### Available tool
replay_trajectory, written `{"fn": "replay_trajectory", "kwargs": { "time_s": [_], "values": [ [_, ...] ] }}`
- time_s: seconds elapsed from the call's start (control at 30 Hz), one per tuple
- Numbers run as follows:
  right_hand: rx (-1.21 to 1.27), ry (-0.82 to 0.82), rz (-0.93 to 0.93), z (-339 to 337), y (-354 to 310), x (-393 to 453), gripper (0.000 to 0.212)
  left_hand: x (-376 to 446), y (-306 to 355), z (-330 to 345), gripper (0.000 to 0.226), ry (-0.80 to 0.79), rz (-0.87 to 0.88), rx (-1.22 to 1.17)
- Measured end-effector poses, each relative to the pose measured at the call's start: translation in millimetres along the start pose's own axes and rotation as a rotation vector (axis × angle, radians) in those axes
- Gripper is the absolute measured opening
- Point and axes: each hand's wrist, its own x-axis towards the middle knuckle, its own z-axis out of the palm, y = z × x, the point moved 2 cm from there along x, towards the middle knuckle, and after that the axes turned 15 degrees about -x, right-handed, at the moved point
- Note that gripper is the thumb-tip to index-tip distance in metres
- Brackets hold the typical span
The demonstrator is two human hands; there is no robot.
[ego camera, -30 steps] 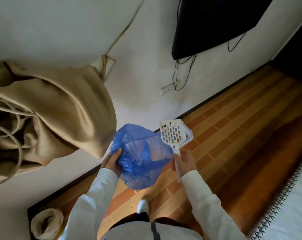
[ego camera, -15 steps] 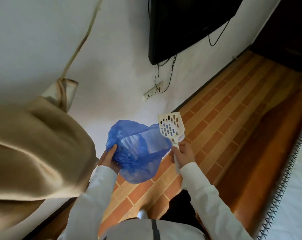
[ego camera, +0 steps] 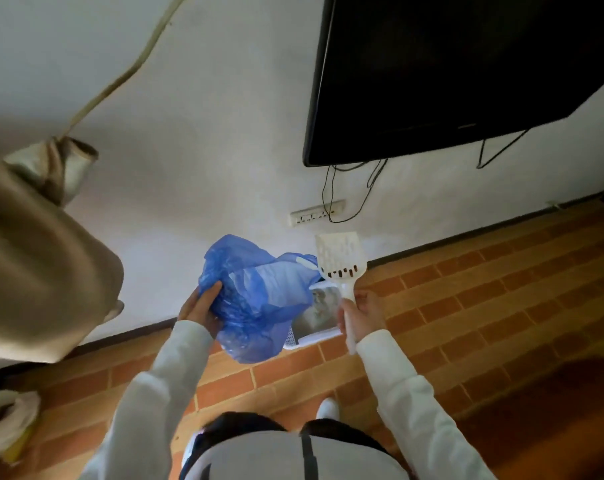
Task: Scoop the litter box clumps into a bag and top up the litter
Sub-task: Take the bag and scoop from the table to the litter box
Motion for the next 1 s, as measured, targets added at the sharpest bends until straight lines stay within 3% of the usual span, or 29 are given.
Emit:
{"fn": "replay_trajectory", "kwargs": {
  "time_s": [0.23, 0.33, 0.43, 0.47, 0.57, 0.67, 0.8, 0.9, 1.0],
  "values": [
    [-0.043, -0.146, -0.072, -30.3, -20.9, 50.8, 0.016, -17.0, -28.4, 26.0, 0.027, 0.04, 0.174, -0.103],
    [-0.074, -0.209, -0.061, -27.9, -26.6, 65.1, 0.017, -17.7, -35.8, 28.4, 0.019, 0.055, 0.198, -0.158],
    [-0.099, -0.237, -0.074, -21.5, -31.2, 78.5, 0.017, -15.2, -39.0, 31.4, 0.073, 0.063, 0.215, -0.176],
    [-0.118, -0.248, -0.076, -18.8, -32.8, 82.4, 0.017, -13.6, -40.4, 31.4, 0.081, 0.066, 0.215, -0.18],
    [-0.159, -0.278, -0.076, -7.8, -37.0, 91.2, 0.017, -6.7, -42.5, 31.1, 0.066, 0.088, 0.206, -0.224],
    [-0.175, -0.302, -0.075, 4.5, -40.5, 98.9, 0.017, -1.2, -42.7, 30.8, 0.082, 0.107, 0.223, -0.232],
    [-0.231, -0.345, -0.093, 20.2, -41.3, 107.3, 0.019, 1.6, -40.5, 29.2, 0.078, 0.124, 0.23, -0.234],
    [-0.256, -0.371, -0.106, 24.6, -45.1, 111.6, 0.015, 1.4, -39.1, 25.5, 0.092, 0.166, 0.243, -0.237],
    [-0.308, -0.401, -0.141, 28.7, -48.5, 120.5, 0.014, 2.7, -39.1, 20.9, 0.078, 0.231, 0.268, -0.271]
  ]
}}
